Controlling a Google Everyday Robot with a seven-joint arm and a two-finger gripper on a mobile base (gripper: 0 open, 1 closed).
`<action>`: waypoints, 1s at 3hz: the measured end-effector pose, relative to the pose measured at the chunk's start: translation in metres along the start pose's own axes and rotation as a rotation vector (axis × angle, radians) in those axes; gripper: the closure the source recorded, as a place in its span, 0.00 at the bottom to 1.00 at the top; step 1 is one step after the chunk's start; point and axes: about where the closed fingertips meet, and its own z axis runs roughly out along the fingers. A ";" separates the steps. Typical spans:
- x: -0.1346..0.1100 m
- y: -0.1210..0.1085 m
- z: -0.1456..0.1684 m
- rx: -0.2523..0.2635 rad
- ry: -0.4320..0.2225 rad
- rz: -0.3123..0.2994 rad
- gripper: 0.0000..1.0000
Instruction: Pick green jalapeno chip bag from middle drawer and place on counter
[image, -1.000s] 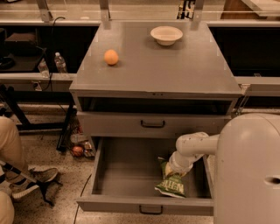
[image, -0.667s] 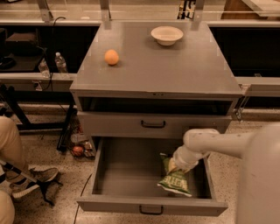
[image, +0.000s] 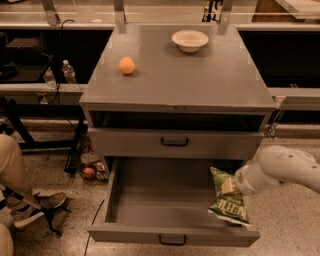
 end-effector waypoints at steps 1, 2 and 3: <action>0.003 -0.009 -0.017 0.006 -0.025 0.003 1.00; 0.003 -0.008 -0.016 0.005 -0.023 0.002 1.00; 0.003 -0.012 -0.037 0.009 -0.074 0.012 1.00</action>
Offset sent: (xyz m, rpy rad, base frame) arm -0.0069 -0.0203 0.0224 -0.0014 -0.0436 -0.0213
